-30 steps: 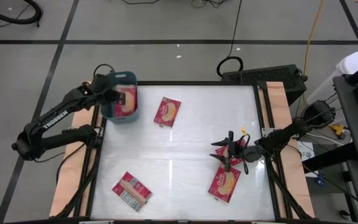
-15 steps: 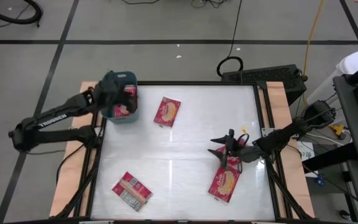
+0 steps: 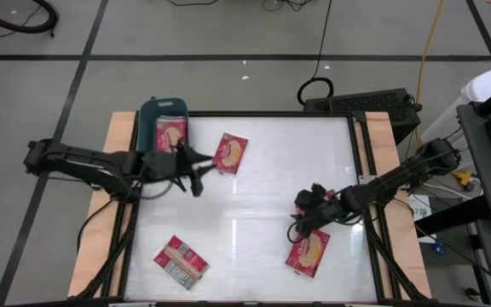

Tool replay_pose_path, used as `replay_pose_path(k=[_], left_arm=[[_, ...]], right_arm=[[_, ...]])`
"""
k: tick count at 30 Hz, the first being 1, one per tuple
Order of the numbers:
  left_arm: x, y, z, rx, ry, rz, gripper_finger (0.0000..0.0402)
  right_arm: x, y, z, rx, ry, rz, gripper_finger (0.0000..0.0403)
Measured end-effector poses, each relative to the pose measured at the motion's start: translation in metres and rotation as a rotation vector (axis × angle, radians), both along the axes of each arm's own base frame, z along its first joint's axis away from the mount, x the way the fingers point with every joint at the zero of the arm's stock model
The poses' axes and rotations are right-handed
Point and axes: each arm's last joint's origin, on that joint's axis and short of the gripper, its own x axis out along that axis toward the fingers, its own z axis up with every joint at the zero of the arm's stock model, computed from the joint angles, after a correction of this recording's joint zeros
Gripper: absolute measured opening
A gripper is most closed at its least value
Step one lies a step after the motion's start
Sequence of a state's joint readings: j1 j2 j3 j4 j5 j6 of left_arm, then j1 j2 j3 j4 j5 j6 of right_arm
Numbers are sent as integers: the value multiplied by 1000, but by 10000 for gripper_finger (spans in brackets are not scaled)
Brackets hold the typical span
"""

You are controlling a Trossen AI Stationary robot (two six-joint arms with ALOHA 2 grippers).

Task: Sort popcorn bags into baskets
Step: Stack the red popcorn bag on top of the other red popcorn bag into the blue bin

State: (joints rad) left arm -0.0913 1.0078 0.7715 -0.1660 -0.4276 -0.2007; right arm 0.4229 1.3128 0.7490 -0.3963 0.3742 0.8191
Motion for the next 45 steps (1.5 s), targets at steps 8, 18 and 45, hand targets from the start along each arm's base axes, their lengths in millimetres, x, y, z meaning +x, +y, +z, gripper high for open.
replay_pose_path(k=[8,18,45], left_arm=[[45,-25,-25,13,-39,-84,127],[72,-41,-47,14,-77,-155,127],[72,-42,-48,-1,-67,-187,127]], right_arm=[[-28,1,-4,173,354,-145,228],[-48,-22,-30,118,470,-377,228],[-35,-101,-27,30,200,-464,228]])
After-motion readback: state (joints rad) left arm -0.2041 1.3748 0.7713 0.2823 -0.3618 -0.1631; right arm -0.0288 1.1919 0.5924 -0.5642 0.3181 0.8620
